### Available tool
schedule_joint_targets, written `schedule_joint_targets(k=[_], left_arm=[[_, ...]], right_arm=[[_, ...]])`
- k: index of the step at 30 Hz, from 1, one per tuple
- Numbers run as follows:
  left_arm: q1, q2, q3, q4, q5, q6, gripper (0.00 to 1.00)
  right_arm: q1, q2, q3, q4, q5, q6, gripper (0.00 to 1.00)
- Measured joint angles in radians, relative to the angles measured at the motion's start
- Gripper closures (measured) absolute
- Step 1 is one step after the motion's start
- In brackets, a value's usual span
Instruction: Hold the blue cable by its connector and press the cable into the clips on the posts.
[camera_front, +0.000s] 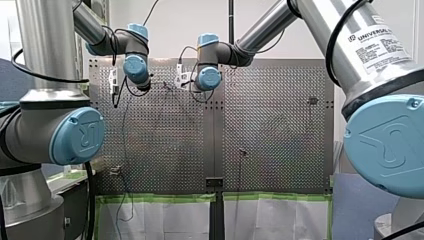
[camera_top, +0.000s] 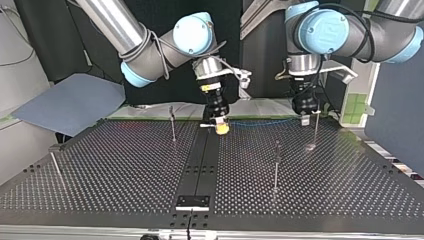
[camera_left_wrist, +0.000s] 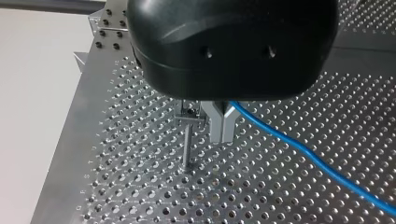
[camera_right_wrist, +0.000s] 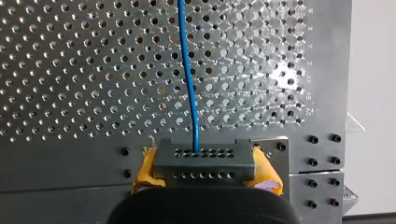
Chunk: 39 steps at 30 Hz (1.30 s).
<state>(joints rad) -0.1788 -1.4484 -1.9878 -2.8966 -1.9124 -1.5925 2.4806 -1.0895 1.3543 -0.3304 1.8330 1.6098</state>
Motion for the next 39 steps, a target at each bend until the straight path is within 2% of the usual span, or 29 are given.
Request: schedule_joint_targets(k=[5, 8, 13, 16, 22, 28, 39], left_arm=[[0.009, -0.017, 0.0, -0.003, 0.028, 0.012, 1.0], [0.023, -0.005, 0.0, 0.014, 0.03, 0.007, 1.0], [0.039, 0.005, 0.0, 0.017, 0.053, -0.001, 1.0], [0.043, -0.009, 0.0, 0.018, 0.074, -0.003, 1.0], [0.047, 0.0, 0.006, 0.026, 0.097, -0.001, 1.0], [0.049, -0.029, 0.016, -0.008, 0.127, 0.011, 1.0], [0.038, 0.024, 0.041, 0.013, 0.132, 0.001, 1.0]], right_arm=[[-0.002, 0.006, 0.0, 0.001, -0.019, 0.0, 1.0], [-0.004, 0.008, -0.002, 0.001, -0.03, 0.003, 1.0], [-0.016, 0.01, -0.013, 0.002, -0.052, 0.026, 1.0], [-0.025, 0.011, -0.02, 0.003, -0.063, 0.033, 1.0], [-0.039, 0.028, -0.043, 0.009, -0.083, 0.043, 1.0], [-0.04, 0.045, -0.071, 0.021, -0.088, 0.043, 1.0], [-0.041, 0.049, -0.098, 0.038, -0.084, 0.048, 1.0]])
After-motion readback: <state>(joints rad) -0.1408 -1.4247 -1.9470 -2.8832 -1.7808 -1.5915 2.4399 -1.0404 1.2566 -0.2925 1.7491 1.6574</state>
